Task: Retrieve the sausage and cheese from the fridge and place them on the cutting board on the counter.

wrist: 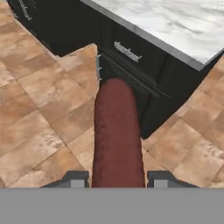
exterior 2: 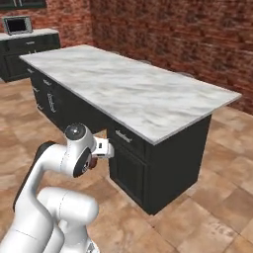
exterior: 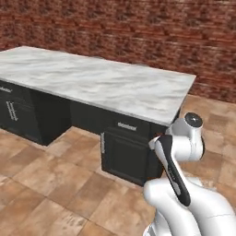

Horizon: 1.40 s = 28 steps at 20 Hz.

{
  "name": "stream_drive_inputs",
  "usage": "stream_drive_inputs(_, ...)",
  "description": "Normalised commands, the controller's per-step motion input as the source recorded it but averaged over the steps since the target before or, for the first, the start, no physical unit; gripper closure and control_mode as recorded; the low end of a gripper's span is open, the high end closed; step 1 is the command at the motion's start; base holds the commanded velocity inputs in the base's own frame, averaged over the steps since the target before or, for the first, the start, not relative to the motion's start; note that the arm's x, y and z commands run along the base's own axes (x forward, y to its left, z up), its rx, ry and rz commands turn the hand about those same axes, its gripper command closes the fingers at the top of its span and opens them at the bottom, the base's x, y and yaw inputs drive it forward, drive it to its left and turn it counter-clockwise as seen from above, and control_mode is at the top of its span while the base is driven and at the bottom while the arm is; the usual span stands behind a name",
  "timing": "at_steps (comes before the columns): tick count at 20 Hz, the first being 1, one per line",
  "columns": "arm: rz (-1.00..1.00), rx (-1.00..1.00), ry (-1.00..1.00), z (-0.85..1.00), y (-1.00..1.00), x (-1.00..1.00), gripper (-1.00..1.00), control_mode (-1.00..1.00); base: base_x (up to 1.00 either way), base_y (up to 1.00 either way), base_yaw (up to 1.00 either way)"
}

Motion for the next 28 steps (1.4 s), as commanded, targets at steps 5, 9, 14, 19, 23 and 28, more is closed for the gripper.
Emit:
stream_drive_inputs(5, 0.0, 0.0, 0.0, 0.0, 0.0, 0.0, 1.0, 1.0, 0.71, 0.35, 0.6)
stream_drive_inputs(9, 0.0, 0.0, 0.0, 0.0, 0.0, 0.0, 1.0, 1.0, 0.65, 0.33, 0.61)
stream_drive_inputs(14, 0.0, 0.0, 0.0, 0.0, 0.0, 0.0, 1.0, 1.0, 0.76, 0.39, 0.56)
stream_drive_inputs(19, 0.0, 0.0, 0.0, 0.0, 0.0, 0.0, 1.0, 1.0, 0.98, 0.54, 0.43)
stream_drive_inputs(23, 0.0, 0.0, 0.0, 0.0, 0.0, 0.0, 1.0, 1.0, 1.0, 0.66, 0.34)
stream_drive_inputs(28, 0.0, 0.0, 0.0, 0.0, 0.0, 0.0, 1.0, 1.0, 1.0, 0.68, 0.32)
